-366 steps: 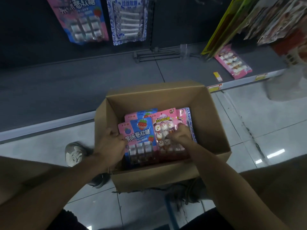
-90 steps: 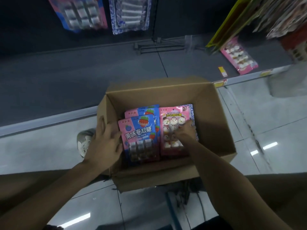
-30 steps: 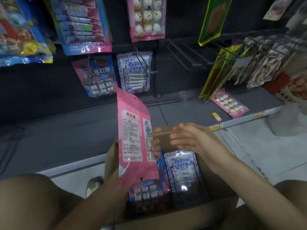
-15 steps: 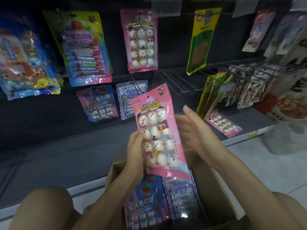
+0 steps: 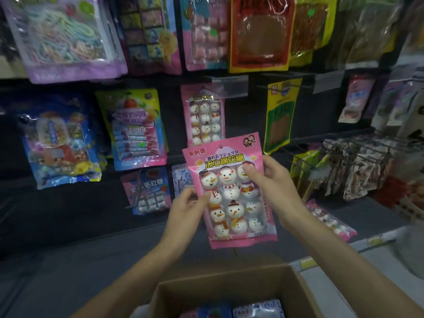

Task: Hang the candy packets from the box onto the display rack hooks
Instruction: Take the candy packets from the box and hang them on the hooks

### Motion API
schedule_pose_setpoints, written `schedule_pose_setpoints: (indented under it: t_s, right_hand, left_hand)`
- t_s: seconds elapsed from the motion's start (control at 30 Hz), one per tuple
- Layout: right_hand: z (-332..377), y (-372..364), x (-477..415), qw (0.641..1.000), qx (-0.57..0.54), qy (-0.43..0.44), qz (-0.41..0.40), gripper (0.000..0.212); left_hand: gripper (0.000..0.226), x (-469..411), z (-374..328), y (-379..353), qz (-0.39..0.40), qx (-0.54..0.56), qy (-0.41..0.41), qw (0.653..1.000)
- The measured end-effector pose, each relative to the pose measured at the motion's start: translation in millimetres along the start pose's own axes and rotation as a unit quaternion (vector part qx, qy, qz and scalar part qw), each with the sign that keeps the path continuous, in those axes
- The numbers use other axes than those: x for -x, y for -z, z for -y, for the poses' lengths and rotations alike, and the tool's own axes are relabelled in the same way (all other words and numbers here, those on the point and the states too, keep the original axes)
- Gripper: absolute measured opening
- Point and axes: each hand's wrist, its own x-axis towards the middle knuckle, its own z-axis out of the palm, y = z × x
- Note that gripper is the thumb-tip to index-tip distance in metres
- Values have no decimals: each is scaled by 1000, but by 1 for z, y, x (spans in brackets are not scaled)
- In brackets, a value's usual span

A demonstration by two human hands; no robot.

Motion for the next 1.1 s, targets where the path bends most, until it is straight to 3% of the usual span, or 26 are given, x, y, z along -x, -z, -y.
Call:
schedule_pose_setpoints:
  t_s: [0.17,0.27,0.33,0.43,0.5,0.63,0.77,0.87,0.97,1.03,1.1]
  right_hand:
    - [-3,9,-26,998,-14,36,-49,17]
    - [-10,10,-36,996,-28,33,-76,21]
    - [-14,10,-43,996,-37,22,-84,27]
    - [-17,10,-53,996,-38,17,-82,30]
    - [-18,10,-60,996,-31,13,-78,23]
    - [-18,8,-73,996,-28,12,-87,18]
    - [-15,3,-81,996,-30,13,-78,21]
    - [-12,0,-86,995,-41,13,-88,24]
    - [-8,-3,-91,993,-55,26,-104,25]
    - [-3,-5,-94,990,-63,44,-115,23]
    - [3,-7,-97,987,-64,80,-124,19]
  left_hand:
    - [16,-38,-27,22,-4,-161,-107,981]
    - [24,-60,-53,34,-35,-296,-203,933]
    - [36,-76,-71,38,-55,-397,-274,874]
    - [51,-102,-102,43,-95,-541,-390,739]
    - [56,-120,-121,42,-103,-587,-447,667]
    - [67,-145,-147,33,-90,-641,-489,585]
    - [59,-162,-156,24,-88,-680,-515,514]
    - [46,-165,-162,19,-84,-655,-524,538]
    - [26,-158,-170,10,-70,-569,-497,651]
    - [21,-155,-176,5,-60,-506,-442,738]
    - [18,-155,-183,2,-44,-454,-385,802]
